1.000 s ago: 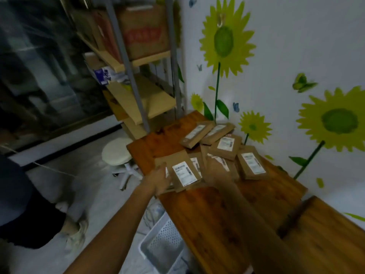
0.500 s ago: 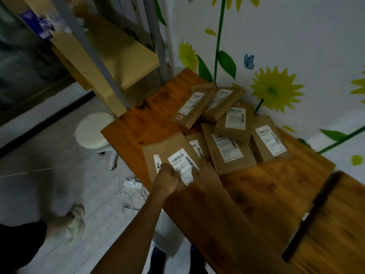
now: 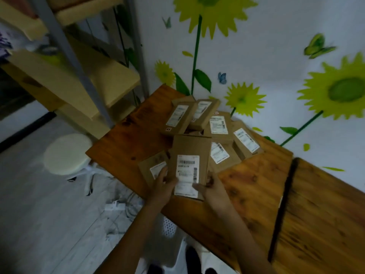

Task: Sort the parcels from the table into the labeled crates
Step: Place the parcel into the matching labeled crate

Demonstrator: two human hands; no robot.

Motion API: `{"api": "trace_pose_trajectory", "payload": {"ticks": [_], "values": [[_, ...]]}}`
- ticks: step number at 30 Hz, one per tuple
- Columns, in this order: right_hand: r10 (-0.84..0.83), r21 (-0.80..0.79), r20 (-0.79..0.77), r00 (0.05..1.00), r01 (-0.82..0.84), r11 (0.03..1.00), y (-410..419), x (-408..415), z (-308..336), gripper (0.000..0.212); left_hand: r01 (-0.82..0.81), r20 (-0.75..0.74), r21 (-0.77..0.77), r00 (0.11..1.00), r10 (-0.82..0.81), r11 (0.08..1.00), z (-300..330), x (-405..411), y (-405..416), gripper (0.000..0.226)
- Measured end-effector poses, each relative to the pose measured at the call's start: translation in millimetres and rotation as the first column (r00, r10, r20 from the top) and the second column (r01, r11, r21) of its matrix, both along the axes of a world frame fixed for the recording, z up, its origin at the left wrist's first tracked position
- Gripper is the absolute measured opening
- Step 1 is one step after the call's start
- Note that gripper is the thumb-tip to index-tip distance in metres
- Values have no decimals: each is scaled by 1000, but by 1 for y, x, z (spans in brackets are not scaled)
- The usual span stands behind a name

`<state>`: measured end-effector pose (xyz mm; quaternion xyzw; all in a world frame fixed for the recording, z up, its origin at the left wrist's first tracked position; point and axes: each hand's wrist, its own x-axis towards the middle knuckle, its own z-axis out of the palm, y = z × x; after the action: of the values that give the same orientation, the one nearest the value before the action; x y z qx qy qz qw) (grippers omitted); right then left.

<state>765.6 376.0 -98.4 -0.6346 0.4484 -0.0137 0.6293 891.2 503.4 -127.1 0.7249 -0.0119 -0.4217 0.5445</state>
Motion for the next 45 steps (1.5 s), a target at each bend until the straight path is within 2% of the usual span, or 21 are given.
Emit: {"api": "trace_pose_trajectory", "payload": {"ticks": [3, 5, 7, 9, 11, 13, 14, 16, 18, 19, 21, 22, 25, 26, 27, 28, 30, 32, 35, 41, 45], "values": [[-172, 107, 79, 982, 163, 981, 27, -24, 30, 42, 130, 19, -117, 992, -128, 985, 32, -3, 13, 52], [-233, 79, 98, 968, 226, 971, 44, -43, 55, 47, 209, 41, -219, 978, -205, 953, 61, -1, 21, 45], [-311, -127, 84, 947, 320, 939, 53, -61, 83, 63, 355, 153, -268, 934, -324, 896, 93, 10, 28, 43], [-388, -435, 82, 918, 383, 815, 56, -78, 111, 82, 567, 348, -187, 802, -486, 802, 125, 24, 29, 40], [-368, -684, 97, 925, 331, 651, 58, -97, 139, 88, 744, 430, -95, 630, -646, 662, 162, 31, 27, 36], [-230, -801, 45, 972, 173, 573, 59, -110, 160, 87, 845, 443, -8, 482, -755, 535, 195, 30, 19, 33], [-142, -804, -14, 990, 74, 590, 60, -114, 167, 85, 887, 456, 52, 387, -801, 459, 210, 25, 14, 33], [63, -689, -138, 988, -141, 711, 64, -117, 182, 78, 935, 464, 164, 210, -861, 316, 237, 11, 8, 36], [229, -508, -116, 967, -256, 822, 75, -116, 190, 62, 945, 486, 212, 119, -866, 249, 256, -4, 4, 39], [250, -465, -73, 965, -255, 848, 82, -117, 191, 53, 945, 514, 223, 94, -852, 239, 263, -11, 4, 42], [174, -435, 46, 984, -137, 890, 97, -122, 192, 39, 946, 562, 189, 117, -819, 265, 271, -22, 8, 51], [97, -393, 136, 986, -36, 919, 105, -125, 193, 35, 930, 586, 162, 177, -791, 329, 271, -26, 12, 56], [-171, -192, 338, 926, 245, 950, 124, -134, 188, 36, 716, 680, 52, 485, -550, 696, 258, -33, 36, 57], [-239, -140, 377, 895, 310, 940, 129, -137, 187, 37, 613, 682, -16, 585, -439, 790, 253, -37, 46, 51], [-286, -105, 410, 866, 357, 928, 133, -138, 187, 39, 532, 665, -91, 662, -346, 842, 247, -43, 56, 41], [-313, -81, 431, 846, 382, 921, 136, -138, 187, 40, 477, 621, -173, 732, -280, 862, 242, -50, 65, 30], [-327, -61, 467, 822, 398, 915, 142, -138, 191, 36, 410, 467, -387, 859, -207, 826, 237, -71, 74, 10], [-317, -62, 481, 817, 392, 918, 149, -137, 193, 32, 323, 352, -537, 925, -141, 779, 233, -90, 78, 14], [-316, -62, 487, 814, 394, 917, 159, -135, 194, 37, 236, 316, -577, 947, -53, 782, 227, -98, 82, 14], [-294, -79, 481, 826, 375, 924, 169, -134, 198, 41, 172, 285, -585, 959, 2, 793, 230, -95, 89, 14], [-267, -89, 485, 833, 351, 932, 178, -137, 203, 40, 166, 344, -581, 937, 56, 797, 238, -90, 88, 11]]}}
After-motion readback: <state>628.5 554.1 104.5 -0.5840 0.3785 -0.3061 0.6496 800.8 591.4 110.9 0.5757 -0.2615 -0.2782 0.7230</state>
